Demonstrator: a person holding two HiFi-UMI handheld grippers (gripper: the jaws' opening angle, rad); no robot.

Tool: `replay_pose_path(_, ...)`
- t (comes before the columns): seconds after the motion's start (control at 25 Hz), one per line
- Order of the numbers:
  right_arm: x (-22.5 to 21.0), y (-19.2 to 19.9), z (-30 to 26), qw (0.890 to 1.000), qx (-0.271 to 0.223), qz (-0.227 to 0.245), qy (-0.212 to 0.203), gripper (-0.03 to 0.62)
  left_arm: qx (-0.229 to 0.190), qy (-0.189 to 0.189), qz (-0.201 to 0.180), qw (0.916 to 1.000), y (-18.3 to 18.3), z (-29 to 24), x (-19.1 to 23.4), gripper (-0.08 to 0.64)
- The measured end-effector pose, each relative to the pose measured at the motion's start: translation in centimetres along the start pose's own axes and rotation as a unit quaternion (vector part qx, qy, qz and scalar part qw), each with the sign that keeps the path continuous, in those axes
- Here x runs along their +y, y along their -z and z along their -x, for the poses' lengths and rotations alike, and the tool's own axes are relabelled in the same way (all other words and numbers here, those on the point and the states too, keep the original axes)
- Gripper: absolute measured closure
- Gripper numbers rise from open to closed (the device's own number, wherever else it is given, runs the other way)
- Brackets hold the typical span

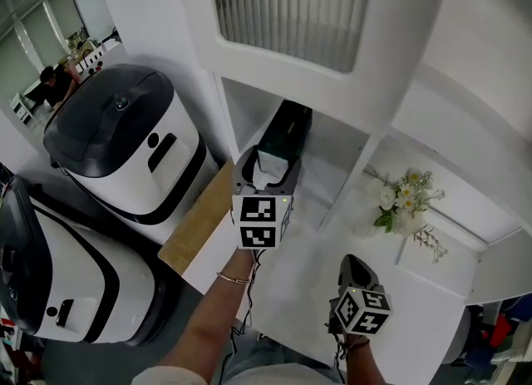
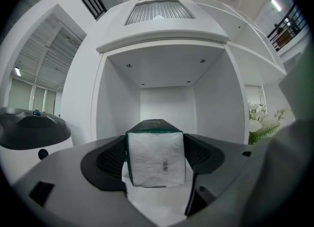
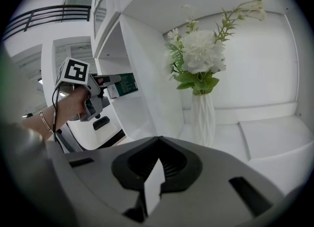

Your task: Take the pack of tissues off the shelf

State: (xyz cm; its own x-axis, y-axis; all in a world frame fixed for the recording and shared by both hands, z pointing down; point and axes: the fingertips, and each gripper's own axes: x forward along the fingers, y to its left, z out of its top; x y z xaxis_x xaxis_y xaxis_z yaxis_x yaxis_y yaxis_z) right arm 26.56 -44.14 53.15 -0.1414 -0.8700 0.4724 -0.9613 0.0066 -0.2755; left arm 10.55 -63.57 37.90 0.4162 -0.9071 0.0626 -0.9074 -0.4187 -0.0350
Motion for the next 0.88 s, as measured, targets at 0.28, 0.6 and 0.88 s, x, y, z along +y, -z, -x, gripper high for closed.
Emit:
replay_pose_path(0.28,-0.13,0.07,-0.17,1.000,0.003,0.002,-0.001,0.586,0.001,0.000,0.008,1.0000,0.51,-0.24,0.07,0.210)
replay_pose_path(0.6,-0.48,0.04,-0.11,1.000,0.002,0.001,0.001,0.586,-0.001,-0.006,0.005,1.0000,0.66,-0.29,0.06,0.212)
replay_pose_path(0.88,-0.78,0.03,0.06,1.000,-0.001,-0.005,0.005,0.586,0.004,-0.008,0.007,0.9999,0.70,-0.35,0.15,0.212)
